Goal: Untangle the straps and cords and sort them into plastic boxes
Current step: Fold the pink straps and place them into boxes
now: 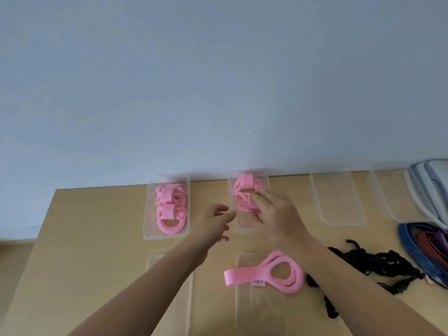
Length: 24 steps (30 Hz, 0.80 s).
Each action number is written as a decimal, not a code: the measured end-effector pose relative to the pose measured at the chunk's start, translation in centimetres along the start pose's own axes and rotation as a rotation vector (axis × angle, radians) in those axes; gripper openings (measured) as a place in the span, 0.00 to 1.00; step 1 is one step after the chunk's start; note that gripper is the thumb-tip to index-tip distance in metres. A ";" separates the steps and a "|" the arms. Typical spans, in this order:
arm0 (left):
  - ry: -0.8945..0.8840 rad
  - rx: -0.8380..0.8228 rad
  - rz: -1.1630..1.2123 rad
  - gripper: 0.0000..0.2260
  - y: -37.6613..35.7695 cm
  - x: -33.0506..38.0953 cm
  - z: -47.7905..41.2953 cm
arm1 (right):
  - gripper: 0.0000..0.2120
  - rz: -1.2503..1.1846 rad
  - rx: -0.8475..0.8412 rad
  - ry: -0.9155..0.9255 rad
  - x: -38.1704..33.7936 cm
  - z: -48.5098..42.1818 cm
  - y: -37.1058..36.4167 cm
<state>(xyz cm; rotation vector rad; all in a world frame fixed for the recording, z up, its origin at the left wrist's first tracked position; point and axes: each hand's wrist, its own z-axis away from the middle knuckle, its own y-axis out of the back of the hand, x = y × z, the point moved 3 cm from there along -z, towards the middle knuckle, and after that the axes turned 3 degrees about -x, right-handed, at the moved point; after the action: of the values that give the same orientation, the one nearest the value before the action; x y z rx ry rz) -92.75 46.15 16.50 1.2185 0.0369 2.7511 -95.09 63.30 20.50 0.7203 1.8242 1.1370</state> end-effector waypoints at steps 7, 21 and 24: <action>-0.065 0.104 -0.136 0.13 -1.1 -1.1 -2.4 | 0.10 0.053 -0.143 0.018 2.3 -1.3 -4.2; -0.498 0.172 -0.666 0.10 -3.1 -4.1 1.9 | 0.03 -0.048 0.134 -0.170 3.8 8.1 -2.1; -0.528 0.177 -0.741 0.19 -3.8 -4.8 2.5 | 0.05 0.043 -0.117 -0.238 3.8 11.6 -2.6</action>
<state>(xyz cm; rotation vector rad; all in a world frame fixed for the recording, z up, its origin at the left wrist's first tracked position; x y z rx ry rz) -87.32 49.19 14.38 1.5386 0.5598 1.7793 -86.80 70.11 14.17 0.7935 1.5371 1.1246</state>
